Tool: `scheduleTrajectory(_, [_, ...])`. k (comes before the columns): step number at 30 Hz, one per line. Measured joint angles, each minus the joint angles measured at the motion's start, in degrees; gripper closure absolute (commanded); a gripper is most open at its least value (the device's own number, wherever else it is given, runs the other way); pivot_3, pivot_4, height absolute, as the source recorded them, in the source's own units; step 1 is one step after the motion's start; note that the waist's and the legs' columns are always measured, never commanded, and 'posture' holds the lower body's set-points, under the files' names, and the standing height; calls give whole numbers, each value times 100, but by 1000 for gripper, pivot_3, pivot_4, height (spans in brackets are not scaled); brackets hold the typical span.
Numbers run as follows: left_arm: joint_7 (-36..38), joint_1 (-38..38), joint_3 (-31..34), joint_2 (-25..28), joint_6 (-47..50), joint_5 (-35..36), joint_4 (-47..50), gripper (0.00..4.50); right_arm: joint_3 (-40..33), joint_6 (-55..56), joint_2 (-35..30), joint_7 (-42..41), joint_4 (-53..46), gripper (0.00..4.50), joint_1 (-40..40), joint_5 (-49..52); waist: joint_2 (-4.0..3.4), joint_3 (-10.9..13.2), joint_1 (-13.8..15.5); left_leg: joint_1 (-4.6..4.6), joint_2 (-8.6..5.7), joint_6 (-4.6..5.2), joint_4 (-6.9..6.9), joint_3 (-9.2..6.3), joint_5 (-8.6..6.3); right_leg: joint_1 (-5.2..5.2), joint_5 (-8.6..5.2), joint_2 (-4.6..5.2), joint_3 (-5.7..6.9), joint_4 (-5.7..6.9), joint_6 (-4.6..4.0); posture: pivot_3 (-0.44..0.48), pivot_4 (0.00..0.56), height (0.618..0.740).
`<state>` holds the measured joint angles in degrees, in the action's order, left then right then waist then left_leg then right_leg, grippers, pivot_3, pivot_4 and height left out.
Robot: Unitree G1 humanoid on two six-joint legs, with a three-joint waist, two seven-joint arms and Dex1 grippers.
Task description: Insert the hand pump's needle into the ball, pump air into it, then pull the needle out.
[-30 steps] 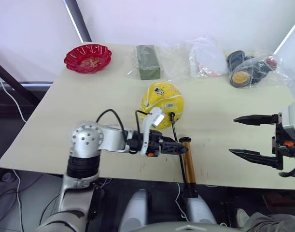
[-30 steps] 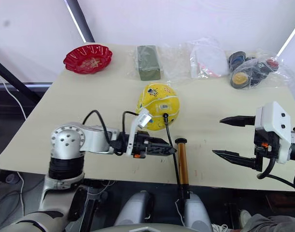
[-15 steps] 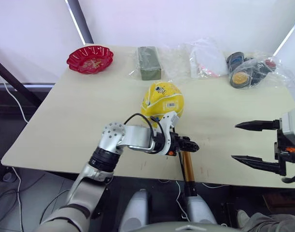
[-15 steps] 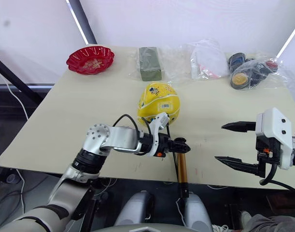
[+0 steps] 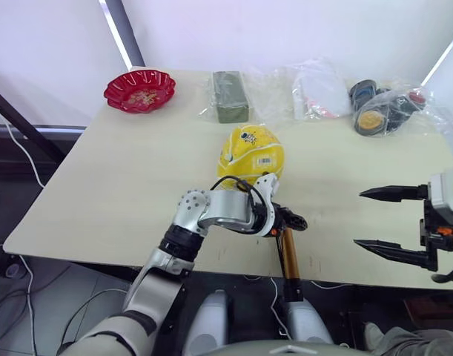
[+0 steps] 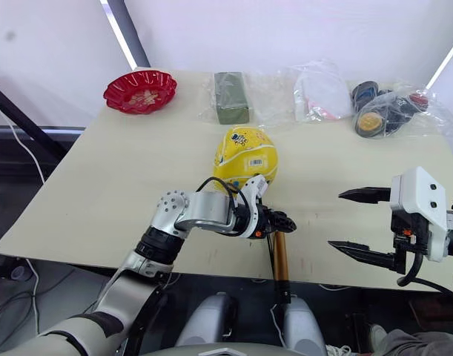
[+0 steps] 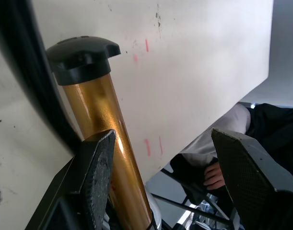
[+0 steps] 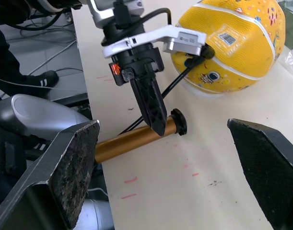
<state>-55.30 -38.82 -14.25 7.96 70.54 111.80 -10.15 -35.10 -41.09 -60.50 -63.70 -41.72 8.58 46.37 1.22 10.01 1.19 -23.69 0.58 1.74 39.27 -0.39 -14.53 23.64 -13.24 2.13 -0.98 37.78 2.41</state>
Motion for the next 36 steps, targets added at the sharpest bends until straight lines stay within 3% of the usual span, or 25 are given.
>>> scheduleTrajectory(19, [-354,-340,-102,-251,127,30,-860,1125,-374,-244,-5,284,-332,0,174,364,1,-1,37,-1,-3,0,0,-2,0,0,-2,0,3,-1,-4,0,150,740])
scheduleTrajectory(36, [664,-808,120,-880,502,-1541,-1940,1125,-520,-376,4,575,-592,0,420,606,3,-2,112,-3,-10,3,1,-1,1,-2,-6,-1,4,-6,-10,0,150,740])
